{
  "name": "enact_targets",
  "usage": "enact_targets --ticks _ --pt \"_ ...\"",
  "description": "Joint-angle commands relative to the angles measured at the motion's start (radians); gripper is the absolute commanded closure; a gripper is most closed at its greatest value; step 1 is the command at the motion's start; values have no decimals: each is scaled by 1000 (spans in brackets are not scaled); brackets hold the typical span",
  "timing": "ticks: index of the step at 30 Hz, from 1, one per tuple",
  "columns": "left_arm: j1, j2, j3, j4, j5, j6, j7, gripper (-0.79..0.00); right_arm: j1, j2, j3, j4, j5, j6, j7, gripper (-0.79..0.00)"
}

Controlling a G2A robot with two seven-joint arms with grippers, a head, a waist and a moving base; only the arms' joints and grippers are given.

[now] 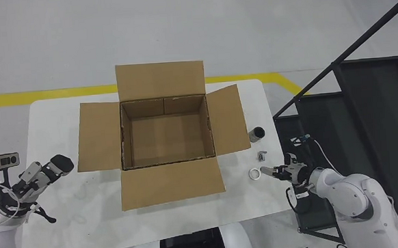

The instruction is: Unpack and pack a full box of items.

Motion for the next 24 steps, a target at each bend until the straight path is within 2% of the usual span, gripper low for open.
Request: enact_targets --ticks 1,9,24 --pt "0 0 0 0 0 0 0 -785 24 2 -25 31 -74 30 6 -785" --pt "0 0 0 0 0 0 0 -785 60 4 -119 81 -125 51 -4 -785" --pt "0 0 0 0 0 0 0 -785 60 4 -121 80 -128 51 -3 -785"
